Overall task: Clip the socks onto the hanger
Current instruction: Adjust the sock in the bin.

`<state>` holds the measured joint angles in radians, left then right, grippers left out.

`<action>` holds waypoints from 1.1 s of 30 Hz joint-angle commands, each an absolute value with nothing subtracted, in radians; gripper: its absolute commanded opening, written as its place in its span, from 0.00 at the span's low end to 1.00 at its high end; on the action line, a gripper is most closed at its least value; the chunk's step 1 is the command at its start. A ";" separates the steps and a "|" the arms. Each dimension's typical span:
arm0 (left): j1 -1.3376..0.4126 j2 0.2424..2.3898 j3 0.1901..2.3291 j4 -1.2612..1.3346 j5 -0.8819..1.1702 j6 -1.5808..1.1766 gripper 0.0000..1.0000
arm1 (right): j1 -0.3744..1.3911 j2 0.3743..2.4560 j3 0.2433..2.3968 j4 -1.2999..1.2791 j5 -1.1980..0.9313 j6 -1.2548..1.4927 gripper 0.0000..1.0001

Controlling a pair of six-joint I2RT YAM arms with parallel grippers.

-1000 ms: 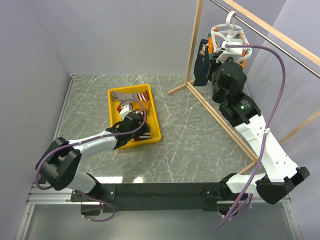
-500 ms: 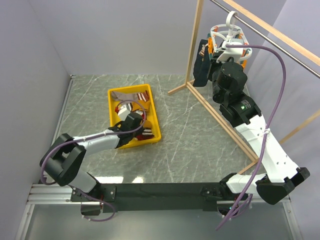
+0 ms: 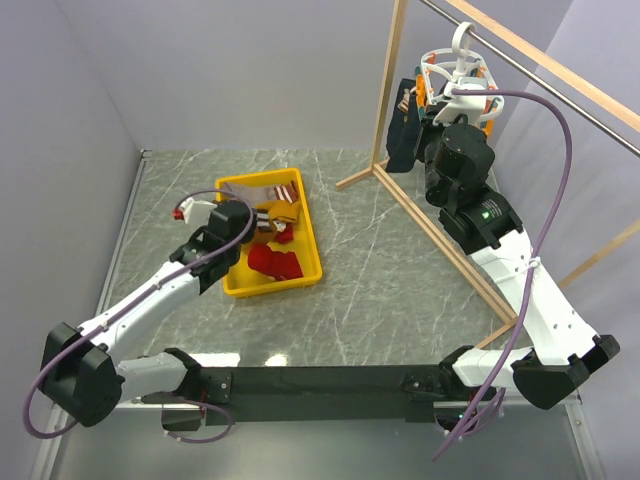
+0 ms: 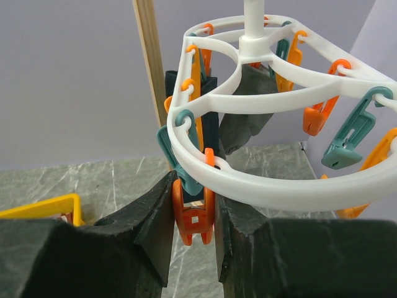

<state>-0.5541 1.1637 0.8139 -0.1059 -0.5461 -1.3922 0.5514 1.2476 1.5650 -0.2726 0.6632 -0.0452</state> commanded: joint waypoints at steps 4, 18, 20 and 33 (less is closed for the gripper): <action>-0.531 1.283 1.093 -0.626 -0.782 -1.899 0.01 | 0.549 1.230 1.569 -0.256 0.635 -0.026 0.11; -0.431 1.592 1.181 -0.401 -0.503 -1.589 0.65 | 0.549 1.250 1.566 -0.258 0.653 -0.031 0.10; -0.430 1.591 1.204 -0.379 -0.505 -1.459 0.78 | 0.548 1.250 1.568 -0.259 0.655 -0.028 0.10; -0.327 1.352 1.171 -0.422 0.007 0.106 0.90 | 0.548 1.226 1.534 -0.248 0.657 -0.022 0.10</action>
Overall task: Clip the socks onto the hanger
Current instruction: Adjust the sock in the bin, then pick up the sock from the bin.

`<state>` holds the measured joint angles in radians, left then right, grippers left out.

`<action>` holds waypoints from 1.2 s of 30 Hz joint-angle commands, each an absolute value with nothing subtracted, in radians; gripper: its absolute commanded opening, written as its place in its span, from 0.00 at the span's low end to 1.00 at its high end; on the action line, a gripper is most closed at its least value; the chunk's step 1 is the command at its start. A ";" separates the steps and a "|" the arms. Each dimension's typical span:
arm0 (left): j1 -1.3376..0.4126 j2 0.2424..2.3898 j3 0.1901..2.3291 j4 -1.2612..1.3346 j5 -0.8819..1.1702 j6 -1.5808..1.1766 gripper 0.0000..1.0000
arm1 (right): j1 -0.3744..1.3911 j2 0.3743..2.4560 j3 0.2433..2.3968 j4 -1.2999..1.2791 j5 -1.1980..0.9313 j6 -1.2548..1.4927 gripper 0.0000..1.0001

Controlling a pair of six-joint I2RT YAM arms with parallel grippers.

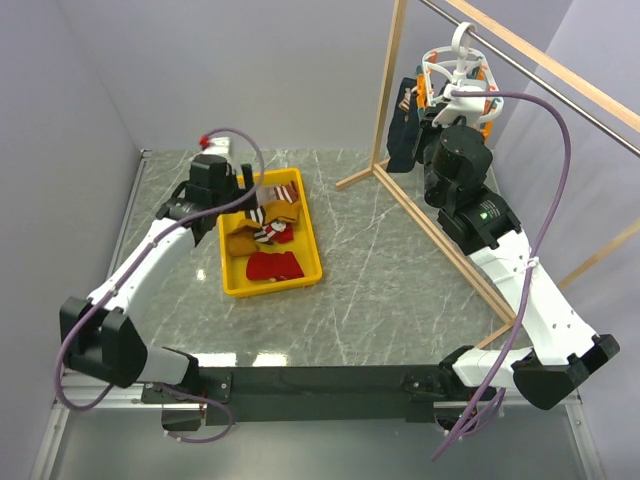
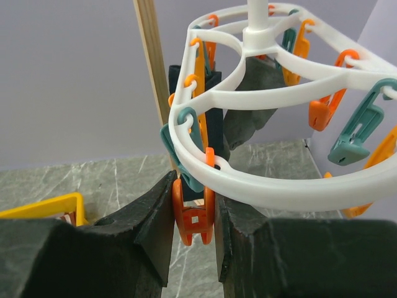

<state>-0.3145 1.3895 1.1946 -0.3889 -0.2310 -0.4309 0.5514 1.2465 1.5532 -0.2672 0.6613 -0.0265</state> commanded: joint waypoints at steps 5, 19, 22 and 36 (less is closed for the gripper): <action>-0.319 1.342 1.083 -0.365 0.074 0.346 0.81 | 0.548 1.213 1.506 -0.233 0.638 -0.005 0.10; -0.311 1.394 0.914 -0.130 0.379 0.978 0.94 | 0.548 1.230 1.537 -0.241 0.637 0.026 0.10; -0.308 1.451 0.951 -0.149 0.376 1.026 0.93 | 0.546 1.221 1.534 -0.219 0.644 0.017 0.11; -0.336 1.563 0.903 -0.081 0.285 1.183 0.92 | 0.543 1.204 1.502 -0.155 0.632 0.009 0.13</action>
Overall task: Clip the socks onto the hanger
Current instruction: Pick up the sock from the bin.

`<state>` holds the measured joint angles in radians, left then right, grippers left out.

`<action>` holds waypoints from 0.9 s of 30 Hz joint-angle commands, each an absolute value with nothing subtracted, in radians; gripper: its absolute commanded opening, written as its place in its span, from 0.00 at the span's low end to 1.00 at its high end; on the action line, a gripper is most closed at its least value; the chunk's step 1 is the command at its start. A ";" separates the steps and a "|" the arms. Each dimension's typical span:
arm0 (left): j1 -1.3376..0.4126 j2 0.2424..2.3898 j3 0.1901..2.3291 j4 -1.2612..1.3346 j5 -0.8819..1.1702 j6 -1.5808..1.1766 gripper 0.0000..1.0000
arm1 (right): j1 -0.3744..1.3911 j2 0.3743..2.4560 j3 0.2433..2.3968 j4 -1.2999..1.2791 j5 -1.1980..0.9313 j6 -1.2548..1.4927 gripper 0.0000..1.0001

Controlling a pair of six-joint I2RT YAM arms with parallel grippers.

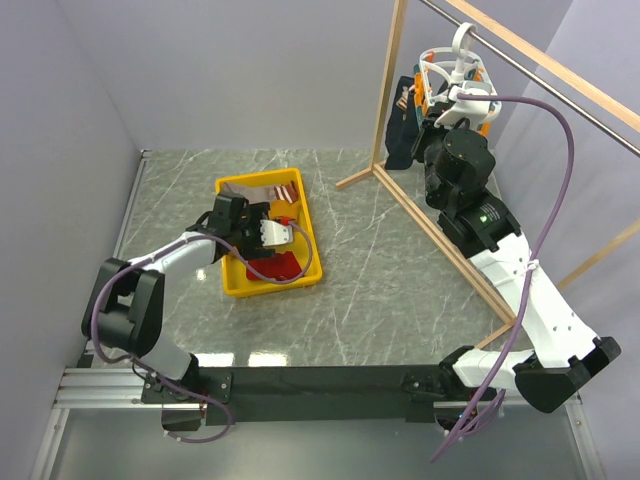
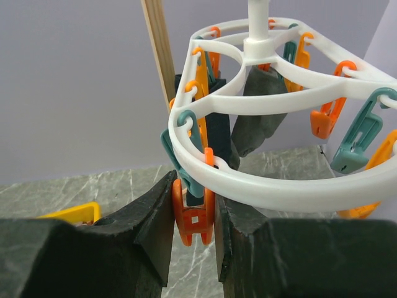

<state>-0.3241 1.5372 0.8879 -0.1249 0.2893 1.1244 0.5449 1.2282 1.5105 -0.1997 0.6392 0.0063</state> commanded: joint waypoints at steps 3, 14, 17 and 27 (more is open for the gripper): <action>-0.347 1.582 0.904 -0.057 0.291 1.201 0.92 | 0.542 1.209 1.506 -0.161 0.629 0.009 0.13; -0.376 1.629 0.874 -0.008 0.242 1.213 0.68 | 0.534 1.213 1.508 -0.163 0.627 0.020 0.13; -0.376 1.629 0.868 -0.008 0.239 1.204 0.63 | 0.532 1.207 1.502 -0.164 0.629 0.017 0.13; -0.390 1.649 0.885 0.046 0.282 1.114 0.12 | 0.520 1.198 1.493 -0.160 0.637 0.012 0.13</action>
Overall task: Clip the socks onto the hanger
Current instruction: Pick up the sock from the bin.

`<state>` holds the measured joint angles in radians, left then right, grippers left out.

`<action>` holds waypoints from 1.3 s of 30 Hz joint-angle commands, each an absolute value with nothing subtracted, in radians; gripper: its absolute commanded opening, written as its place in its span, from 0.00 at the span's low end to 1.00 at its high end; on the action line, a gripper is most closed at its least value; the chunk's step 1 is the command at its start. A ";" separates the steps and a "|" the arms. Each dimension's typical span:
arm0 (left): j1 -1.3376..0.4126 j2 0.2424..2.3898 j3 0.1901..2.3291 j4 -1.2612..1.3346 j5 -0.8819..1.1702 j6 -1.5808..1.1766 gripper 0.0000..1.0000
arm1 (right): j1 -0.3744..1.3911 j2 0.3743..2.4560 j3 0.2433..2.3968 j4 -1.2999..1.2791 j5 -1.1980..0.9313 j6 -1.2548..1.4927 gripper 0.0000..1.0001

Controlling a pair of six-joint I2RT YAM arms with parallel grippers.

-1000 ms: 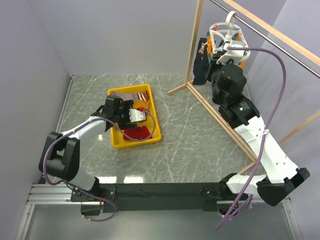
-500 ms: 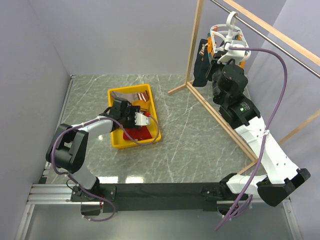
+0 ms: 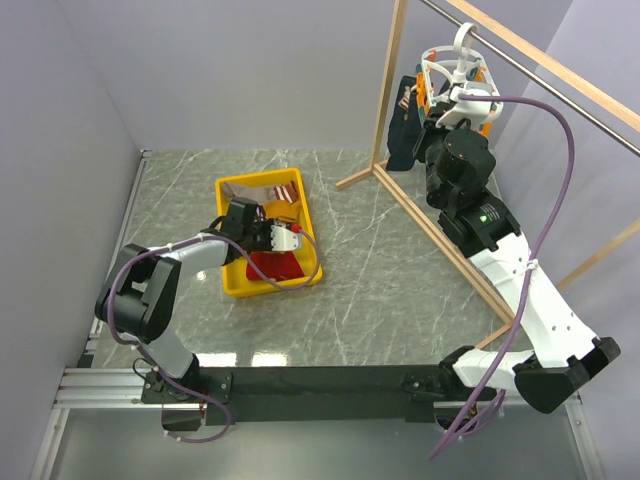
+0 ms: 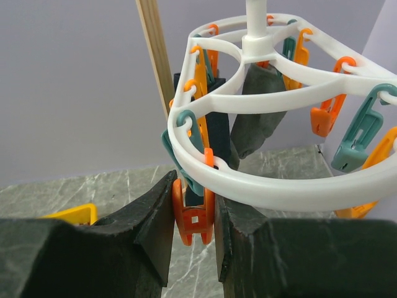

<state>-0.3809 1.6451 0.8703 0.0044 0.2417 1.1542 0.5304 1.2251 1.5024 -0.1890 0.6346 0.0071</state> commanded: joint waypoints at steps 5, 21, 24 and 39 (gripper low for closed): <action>-0.387 1.622 0.908 0.074 0.297 1.025 0.01 | 0.515 1.197 1.488 -0.160 0.630 0.018 0.13; -0.423 1.292 1.008 0.243 0.529 0.083 0.01 | 0.512 1.216 1.572 -0.265 0.555 0.146 0.11; -0.477 1.220 0.974 0.423 0.450 -0.216 0.01 | 0.509 1.207 1.580 -0.276 0.522 0.167 0.11; -0.669 1.512 1.265 0.621 0.409 -0.787 0.01 | 0.500 1.166 1.611 -0.295 0.295 0.242 0.09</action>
